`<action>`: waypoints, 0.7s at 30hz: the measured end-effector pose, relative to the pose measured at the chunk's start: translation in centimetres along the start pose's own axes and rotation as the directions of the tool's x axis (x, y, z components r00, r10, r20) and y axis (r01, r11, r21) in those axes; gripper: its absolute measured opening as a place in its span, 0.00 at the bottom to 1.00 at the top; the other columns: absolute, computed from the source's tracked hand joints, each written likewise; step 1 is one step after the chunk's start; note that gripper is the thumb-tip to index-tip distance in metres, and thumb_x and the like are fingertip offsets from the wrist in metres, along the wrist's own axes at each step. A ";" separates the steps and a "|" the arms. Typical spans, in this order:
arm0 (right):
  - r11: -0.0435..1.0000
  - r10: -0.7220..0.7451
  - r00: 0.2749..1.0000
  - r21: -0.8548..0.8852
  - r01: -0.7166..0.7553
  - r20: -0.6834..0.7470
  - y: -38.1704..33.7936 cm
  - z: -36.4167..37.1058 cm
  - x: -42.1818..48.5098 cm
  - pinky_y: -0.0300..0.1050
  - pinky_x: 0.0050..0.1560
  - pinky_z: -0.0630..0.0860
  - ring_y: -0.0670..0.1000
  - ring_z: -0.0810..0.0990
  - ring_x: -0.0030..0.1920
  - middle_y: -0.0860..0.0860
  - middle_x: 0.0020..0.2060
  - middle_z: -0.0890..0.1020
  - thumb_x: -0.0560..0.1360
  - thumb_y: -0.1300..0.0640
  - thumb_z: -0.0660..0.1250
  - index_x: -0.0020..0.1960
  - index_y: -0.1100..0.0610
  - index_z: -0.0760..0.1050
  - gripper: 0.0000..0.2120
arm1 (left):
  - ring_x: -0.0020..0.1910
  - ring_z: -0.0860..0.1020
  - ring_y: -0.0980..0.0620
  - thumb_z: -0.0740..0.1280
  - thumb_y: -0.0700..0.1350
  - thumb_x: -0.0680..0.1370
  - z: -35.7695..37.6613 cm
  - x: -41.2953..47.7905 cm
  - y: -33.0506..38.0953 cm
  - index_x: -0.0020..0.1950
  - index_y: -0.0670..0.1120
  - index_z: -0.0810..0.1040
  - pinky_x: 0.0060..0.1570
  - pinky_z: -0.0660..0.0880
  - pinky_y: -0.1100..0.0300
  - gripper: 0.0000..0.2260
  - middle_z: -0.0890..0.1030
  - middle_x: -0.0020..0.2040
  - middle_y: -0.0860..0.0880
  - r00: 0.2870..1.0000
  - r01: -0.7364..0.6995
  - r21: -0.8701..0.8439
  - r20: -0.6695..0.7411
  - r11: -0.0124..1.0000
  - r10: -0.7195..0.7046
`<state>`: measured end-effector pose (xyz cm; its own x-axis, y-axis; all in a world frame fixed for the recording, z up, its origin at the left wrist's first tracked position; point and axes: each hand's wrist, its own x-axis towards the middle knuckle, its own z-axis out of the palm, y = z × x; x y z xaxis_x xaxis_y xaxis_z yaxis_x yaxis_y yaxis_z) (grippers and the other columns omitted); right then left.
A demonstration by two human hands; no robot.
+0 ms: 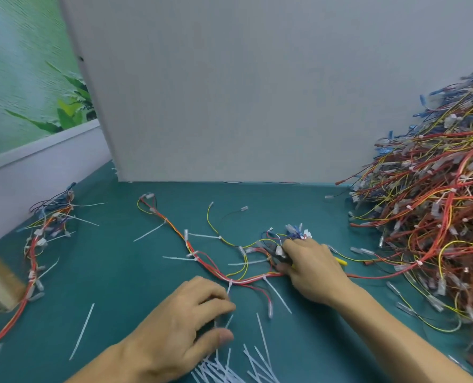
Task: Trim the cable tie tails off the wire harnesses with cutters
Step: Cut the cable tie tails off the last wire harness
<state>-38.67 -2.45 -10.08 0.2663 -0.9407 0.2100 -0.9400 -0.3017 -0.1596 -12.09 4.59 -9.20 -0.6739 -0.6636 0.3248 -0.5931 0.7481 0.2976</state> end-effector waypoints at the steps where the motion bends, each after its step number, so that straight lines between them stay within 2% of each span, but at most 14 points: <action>1: 1.000 0.011 1.000 -0.004 -0.011 -0.004 0.1 0.2 0.4 0.49 0.42 0.60 0.57 0.72 0.56 0.49 0.51 0.78 0.78 0.45 0.61 0.44 0.48 0.60 0.12 | 0.58 0.75 0.52 0.53 0.62 0.80 0.1 0.0 0.3 0.61 0.47 0.79 0.58 0.74 0.56 0.25 0.78 0.59 0.50 0.999 -0.041 0.025 0.033 0.999 0.041; 3: 0.999 0.034 0.999 -0.018 -0.034 -0.008 0.1 0.4 1.3 0.50 0.42 0.60 0.58 0.72 0.56 0.49 0.52 0.78 0.78 0.45 0.61 0.44 0.49 0.61 0.12 | 0.66 0.74 0.48 0.45 0.63 0.81 0.9 0.3 0.8 0.66 0.51 0.77 0.63 0.73 0.53 0.28 0.76 0.66 0.49 0.978 -0.165 0.192 0.157 0.967 0.135; 4: 0.999 0.042 0.999 -0.024 -0.042 -0.005 0.0 0.5 1.6 0.50 0.43 0.60 0.58 0.73 0.56 0.50 0.53 0.78 0.78 0.45 0.61 0.44 0.49 0.61 0.11 | 0.68 0.72 0.49 0.42 0.61 0.81 1.4 0.5 1.1 0.68 0.55 0.75 0.63 0.73 0.54 0.27 0.75 0.67 0.52 0.963 -0.215 0.310 0.225 0.926 0.148; 5: 0.999 0.048 0.999 -0.025 -0.048 0.001 -0.1 0.5 1.9 0.50 0.43 0.61 0.58 0.73 0.56 0.50 0.53 0.78 0.78 0.45 0.61 0.45 0.49 0.61 0.11 | 0.68 0.72 0.50 0.41 0.58 0.81 1.9 0.6 1.4 0.68 0.59 0.73 0.62 0.74 0.55 0.26 0.74 0.68 0.55 0.948 -0.244 0.395 0.290 0.886 0.132; 7: 0.998 0.055 0.998 -0.021 -0.055 0.015 -0.1 0.5 2.1 0.50 0.43 0.61 0.58 0.73 0.56 0.50 0.53 0.78 0.78 0.45 0.61 0.45 0.50 0.61 0.11 | 0.66 0.74 0.51 0.42 0.54 0.81 2.5 0.5 2.0 0.67 0.63 0.73 0.60 0.75 0.54 0.23 0.75 0.66 0.57 0.934 -0.231 0.438 0.351 0.869 0.072; 9: 0.999 0.050 0.999 -0.016 -0.050 0.014 0.0 0.5 2.0 0.50 0.43 0.61 0.58 0.73 0.55 0.50 0.53 0.78 0.79 0.45 0.60 0.44 0.50 0.61 0.12 | 0.64 0.76 0.50 0.44 0.51 0.82 2.9 -0.3 2.0 0.66 0.60 0.75 0.60 0.75 0.52 0.22 0.78 0.64 0.55 0.942 -0.210 0.424 0.329 0.881 0.066; 11: 0.999 0.041 0.999 -0.009 -0.041 0.008 0.0 0.4 1.9 0.49 0.42 0.61 0.58 0.72 0.55 0.50 0.52 0.78 0.79 0.45 0.60 0.44 0.50 0.61 0.12 | 0.62 0.77 0.50 0.45 0.49 0.83 3.1 -1.6 1.8 0.66 0.57 0.72 0.59 0.75 0.52 0.20 0.79 0.62 0.53 0.965 -0.161 0.421 0.257 0.892 0.053; 13: 0.999 0.042 0.999 0.001 -0.042 0.006 0.0 0.4 1.9 0.49 0.43 0.61 0.57 0.72 0.54 0.50 0.52 0.78 0.79 0.45 0.60 0.43 0.50 0.61 0.13 | 0.63 0.76 0.53 0.45 0.49 0.83 3.2 -3.0 2.0 0.66 0.56 0.68 0.60 0.75 0.57 0.18 0.79 0.62 0.55 0.970 -0.071 0.380 0.242 0.922 -0.025; 15: 0.999 0.043 0.999 -0.002 -0.043 0.004 -0.1 0.3 1.9 0.49 0.43 0.61 0.57 0.72 0.54 0.50 0.52 0.78 0.79 0.45 0.60 0.43 0.50 0.61 0.13 | 0.69 0.66 0.59 0.43 0.52 0.83 3.1 -4.3 2.6 0.69 0.59 0.63 0.65 0.67 0.67 0.17 0.73 0.67 0.61 0.963 0.042 0.355 0.233 0.934 -0.132; 17: 0.999 0.041 0.999 -0.003 -0.041 0.001 -0.1 0.3 1.8 0.49 0.43 0.61 0.57 0.72 0.54 0.50 0.52 0.78 0.79 0.45 0.60 0.43 0.50 0.61 0.13 | 0.74 0.53 0.64 0.42 0.56 0.83 2.1 -5.4 2.5 0.71 0.60 0.57 0.68 0.55 0.74 0.17 0.59 0.74 0.63 0.968 0.144 0.366 0.140 0.919 -0.208; 18: 0.999 0.040 0.999 -0.002 -0.040 -0.001 -0.1 0.3 1.8 0.49 0.43 0.61 0.57 0.72 0.54 0.50 0.52 0.78 0.79 0.45 0.60 0.43 0.50 0.61 0.13 | 0.75 0.49 0.64 0.42 0.56 0.82 1.5 -5.9 2.0 0.71 0.59 0.58 0.68 0.54 0.73 0.18 0.55 0.75 0.62 0.973 0.172 0.387 0.078 0.906 -0.218; 19: 0.999 0.040 0.999 0.001 -0.040 -0.003 -0.1 0.3 1.8 0.49 0.43 0.61 0.57 0.72 0.54 0.49 0.52 0.78 0.79 0.45 0.60 0.43 0.50 0.61 0.12 | 0.76 0.48 0.62 0.42 0.57 0.82 0.9 -6.6 1.3 0.72 0.58 0.60 0.68 0.55 0.67 0.20 0.54 0.77 0.60 0.975 0.176 0.424 0.050 0.889 -0.216; 20: 0.999 0.040 0.999 0.003 -0.040 -0.007 -0.1 0.3 1.7 0.49 0.42 0.61 0.58 0.72 0.55 0.49 0.52 0.78 0.79 0.45 0.60 0.44 0.50 0.61 0.12 | 0.77 0.48 0.58 0.42 0.59 0.82 0.1 -7.2 0.4 0.73 0.53 0.62 0.69 0.54 0.60 0.23 0.57 0.77 0.55 0.970 0.174 0.472 0.069 0.864 -0.233; 21: 0.999 0.043 0.999 0.001 -0.043 -0.010 -0.2 0.3 1.7 0.49 0.42 0.61 0.58 0.72 0.55 0.49 0.52 0.78 0.79 0.45 0.60 0.44 0.50 0.62 0.12 | 0.77 0.49 0.55 0.42 0.63 0.80 -0.9 -7.8 -0.4 0.74 0.48 0.63 0.70 0.54 0.54 0.30 0.61 0.76 0.49 0.949 0.228 0.520 0.071 0.823 -0.308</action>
<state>-38.00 -4.05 -10.02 0.2239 -0.9511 0.2127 -0.9502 -0.2616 -0.1694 -6.21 9.41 -11.07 -0.4881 -0.8594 0.1525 -0.8710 0.4685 -0.1479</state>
